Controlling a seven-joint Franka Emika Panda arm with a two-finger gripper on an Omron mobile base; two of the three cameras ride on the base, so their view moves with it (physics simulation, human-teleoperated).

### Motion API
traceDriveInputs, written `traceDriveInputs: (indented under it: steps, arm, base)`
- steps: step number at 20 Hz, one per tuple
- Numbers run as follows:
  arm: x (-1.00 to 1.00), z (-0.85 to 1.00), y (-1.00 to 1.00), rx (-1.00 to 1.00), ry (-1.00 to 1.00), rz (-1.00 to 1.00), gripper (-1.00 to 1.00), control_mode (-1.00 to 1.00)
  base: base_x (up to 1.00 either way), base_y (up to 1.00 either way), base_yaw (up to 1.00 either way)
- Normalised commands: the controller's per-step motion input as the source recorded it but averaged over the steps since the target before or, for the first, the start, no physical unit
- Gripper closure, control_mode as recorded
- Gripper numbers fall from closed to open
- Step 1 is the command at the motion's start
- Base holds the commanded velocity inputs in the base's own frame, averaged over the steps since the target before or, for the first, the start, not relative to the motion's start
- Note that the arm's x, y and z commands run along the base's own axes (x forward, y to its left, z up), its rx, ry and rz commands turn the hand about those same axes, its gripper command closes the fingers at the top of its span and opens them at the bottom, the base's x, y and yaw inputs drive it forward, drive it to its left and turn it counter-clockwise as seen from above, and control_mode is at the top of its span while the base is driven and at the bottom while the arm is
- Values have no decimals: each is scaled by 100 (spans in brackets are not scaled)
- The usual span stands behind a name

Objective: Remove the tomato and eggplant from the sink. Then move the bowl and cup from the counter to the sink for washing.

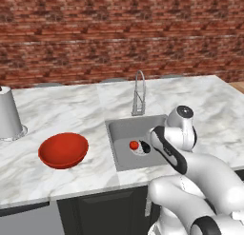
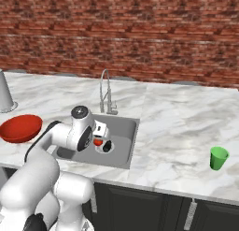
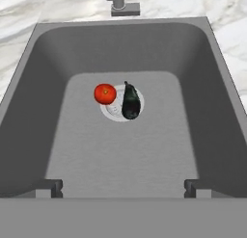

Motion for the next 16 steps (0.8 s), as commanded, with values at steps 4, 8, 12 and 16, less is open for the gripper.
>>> traceDriveInputs:
  steps: [4,8,12,16]
  arm:
    - [8,-26,0,0,-2,0,-100,-100]
    - [8,-27,0,0,0,0,-100,-100]
    - [5,-30,0,0,0,0,-100,-100]
    - [6,-27,0,0,0,0,-100,-100]
  base:
    - [0,0,0]
    - [0,0,0]
    - [0,0,0]
    - [0,0,0]
